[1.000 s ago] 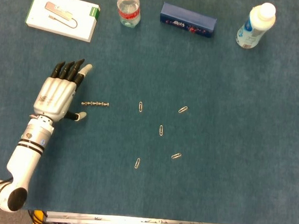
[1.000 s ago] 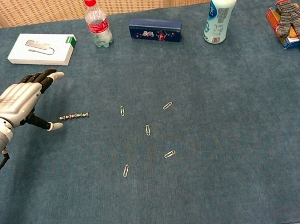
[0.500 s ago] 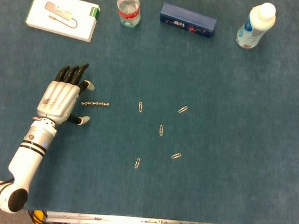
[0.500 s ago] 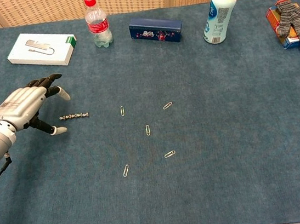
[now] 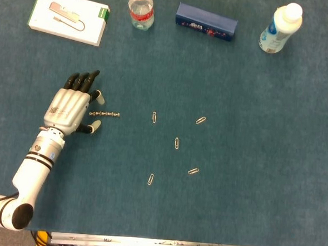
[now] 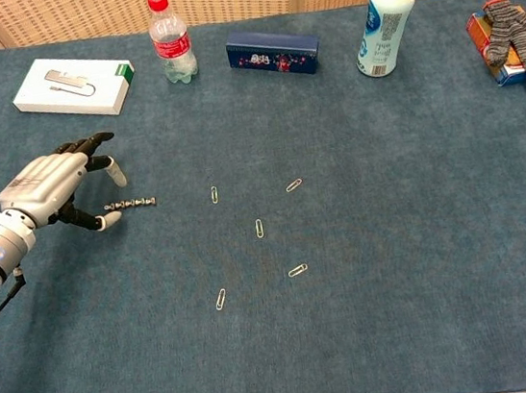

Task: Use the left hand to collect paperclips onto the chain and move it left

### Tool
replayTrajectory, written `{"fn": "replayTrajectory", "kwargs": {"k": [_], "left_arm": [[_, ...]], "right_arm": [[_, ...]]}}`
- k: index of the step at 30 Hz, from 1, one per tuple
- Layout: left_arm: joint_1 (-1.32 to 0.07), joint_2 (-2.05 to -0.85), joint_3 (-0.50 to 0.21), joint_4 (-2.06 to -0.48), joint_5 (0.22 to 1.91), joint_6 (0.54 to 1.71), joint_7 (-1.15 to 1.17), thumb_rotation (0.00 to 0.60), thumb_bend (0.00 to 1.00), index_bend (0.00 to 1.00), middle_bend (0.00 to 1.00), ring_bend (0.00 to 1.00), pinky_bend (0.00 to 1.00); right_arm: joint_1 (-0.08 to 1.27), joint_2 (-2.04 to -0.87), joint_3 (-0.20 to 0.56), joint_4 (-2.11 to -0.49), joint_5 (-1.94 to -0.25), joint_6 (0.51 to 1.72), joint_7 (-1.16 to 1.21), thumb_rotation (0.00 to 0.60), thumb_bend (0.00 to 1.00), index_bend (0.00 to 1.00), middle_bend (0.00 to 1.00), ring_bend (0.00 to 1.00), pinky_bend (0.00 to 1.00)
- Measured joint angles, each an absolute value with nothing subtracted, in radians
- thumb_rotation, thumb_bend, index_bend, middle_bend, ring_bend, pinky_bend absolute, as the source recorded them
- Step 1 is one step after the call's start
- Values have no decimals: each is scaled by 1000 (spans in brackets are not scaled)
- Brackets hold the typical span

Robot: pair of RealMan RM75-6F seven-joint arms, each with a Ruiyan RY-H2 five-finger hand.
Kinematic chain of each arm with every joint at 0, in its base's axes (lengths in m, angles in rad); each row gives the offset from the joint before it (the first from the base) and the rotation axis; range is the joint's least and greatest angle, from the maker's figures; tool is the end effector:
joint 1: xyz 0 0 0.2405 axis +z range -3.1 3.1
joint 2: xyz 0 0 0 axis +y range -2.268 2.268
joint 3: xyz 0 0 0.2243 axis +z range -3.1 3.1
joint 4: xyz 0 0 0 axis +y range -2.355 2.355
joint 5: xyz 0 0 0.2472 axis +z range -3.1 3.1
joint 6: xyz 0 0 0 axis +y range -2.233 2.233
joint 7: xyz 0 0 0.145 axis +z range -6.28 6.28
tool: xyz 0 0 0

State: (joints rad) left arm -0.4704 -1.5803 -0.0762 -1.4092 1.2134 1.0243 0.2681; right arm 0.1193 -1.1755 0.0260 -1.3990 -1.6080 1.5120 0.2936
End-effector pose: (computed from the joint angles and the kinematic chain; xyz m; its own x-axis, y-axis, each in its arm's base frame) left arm -0.2186 0.2675 -0.0642 0.4015 0.3562 0.8437 0.9148 -0.1999 -0.3509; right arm -0.3180 -0.1904 0.1118 0.2747 -0.0086 0.9615 -0.9529 -0.1361 0.2710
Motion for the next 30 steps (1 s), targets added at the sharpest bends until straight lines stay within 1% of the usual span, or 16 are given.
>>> {"fn": "replayTrajectory", "kwargs": {"k": [4, 11, 30], "left_arm": [[-473, -1585, -77, -1402, 1206, 1020, 268, 600, 262, 390, 0, 0, 0], [-479, -1587, -81, -1401, 1183, 1009, 279, 600, 264, 435, 0, 0, 0], [-488, -1627, -93, -1339, 1139, 996, 275, 600, 279, 479, 0, 0, 0]], "right_arm": [[120, -1174, 27, -1402, -1609, 1513, 293, 600, 358, 528, 347, 248, 224], [116, -1172, 25, -1406, -1612, 1520, 292, 600, 358, 528, 348, 248, 224], [116, -1172, 25, -1406, -1607, 1514, 290, 600, 357, 528, 348, 248, 224]]}}
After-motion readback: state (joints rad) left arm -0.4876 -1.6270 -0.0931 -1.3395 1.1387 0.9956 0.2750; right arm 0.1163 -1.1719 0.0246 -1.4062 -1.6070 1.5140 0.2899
